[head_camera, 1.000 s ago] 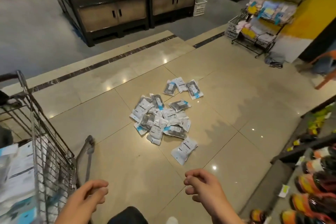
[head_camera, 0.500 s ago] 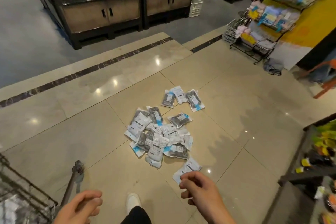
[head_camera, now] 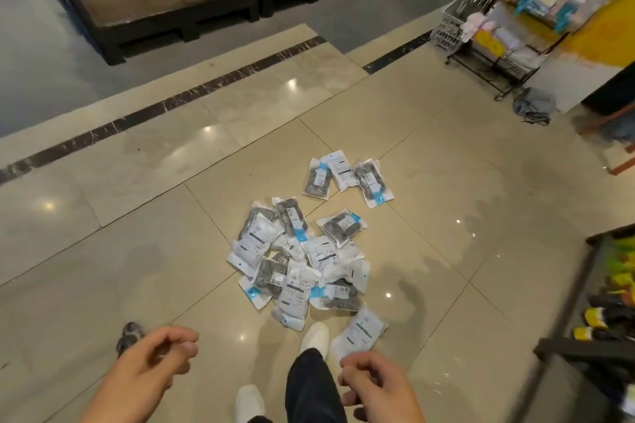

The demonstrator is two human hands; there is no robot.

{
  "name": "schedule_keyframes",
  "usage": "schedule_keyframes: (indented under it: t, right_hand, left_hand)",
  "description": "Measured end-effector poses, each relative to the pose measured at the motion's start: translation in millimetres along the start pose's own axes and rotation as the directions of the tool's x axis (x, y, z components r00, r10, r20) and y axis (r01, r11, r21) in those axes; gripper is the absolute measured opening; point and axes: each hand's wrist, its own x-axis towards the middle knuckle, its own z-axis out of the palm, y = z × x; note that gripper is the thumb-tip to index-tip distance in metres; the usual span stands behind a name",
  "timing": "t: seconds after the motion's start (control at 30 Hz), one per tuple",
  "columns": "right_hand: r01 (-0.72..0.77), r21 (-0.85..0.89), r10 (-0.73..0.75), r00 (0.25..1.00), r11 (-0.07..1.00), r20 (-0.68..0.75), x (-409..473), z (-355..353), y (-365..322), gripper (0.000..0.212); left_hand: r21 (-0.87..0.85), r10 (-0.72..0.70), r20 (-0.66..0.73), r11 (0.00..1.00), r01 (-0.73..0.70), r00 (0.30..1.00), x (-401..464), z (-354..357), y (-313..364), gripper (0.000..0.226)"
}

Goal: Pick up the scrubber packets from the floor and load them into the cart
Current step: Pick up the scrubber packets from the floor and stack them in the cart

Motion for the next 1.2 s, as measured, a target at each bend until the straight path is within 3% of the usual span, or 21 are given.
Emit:
schedule_keyframes:
  t: [0.3, 0.47, 0.67, 0.77, 0.9, 0.97, 1.07, 1.13, 1.2]
  right_hand:
    - [-0.119, -0.095, 0.123, 0.991, 0.988, 0.043, 178, 27, -24, 0.008]
    - [-0.258, -0.072, 0.26, 0.965, 0.963, 0.024, 306, 63, 27, 0.004]
    - [-0.333, -0.092, 0.329, 0.943, 0.939, -0.051, 483, 96, 120, 0.046]
    - [-0.41, -0.088, 0.401, 0.91, 0.908, -0.106, 567, 107, 173, 0.067]
    - [-0.446, -0.097, 0.44, 0.895, 0.89, -0.077, 644, 126, 219, 0.083]
    - [-0.456, -0.083, 0.45, 0.889, 0.886, -0.086, 672, 137, 239, 0.092]
    - [-0.44, -0.063, 0.424, 0.889, 0.896, -0.172, 711, 155, 281, 0.12]
    - [-0.437, -0.05, 0.418, 0.884, 0.898, -0.21, 732, 162, 308, 0.135]
    - [-0.444, -0.075, 0.416, 0.877, 0.893, -0.241, 737, 166, 308, 0.135]
  left_hand:
    - [0.168, -0.031, 0.042, 0.986, 0.024, 0.999, 135, 61, 15, 0.016]
    - [0.314, -0.039, 0.172, 0.949, -0.017, 0.984, 266, 115, -20, 0.023]
    - [0.547, 0.006, 0.291, 0.819, -0.172, 0.957, 445, 188, -101, 0.012]
    - [0.676, -0.007, 0.417, 0.671, -0.305, 0.909, 523, 231, -160, 0.015]
    - [0.742, -0.014, 0.544, 0.474, -0.473, 0.839, 607, 277, -220, 0.03]
    - [0.768, -0.004, 0.556, 0.384, -0.512, 0.831, 636, 297, -240, 0.047]
    - [0.82, -0.028, 0.561, 0.159, -0.55, 0.828, 664, 322, -267, 0.073]
    - [0.839, -0.045, 0.543, 0.067, -0.539, 0.839, 674, 331, -280, 0.081]
    - [0.858, -0.049, 0.512, -0.018, -0.513, 0.857, 679, 337, -289, 0.082]
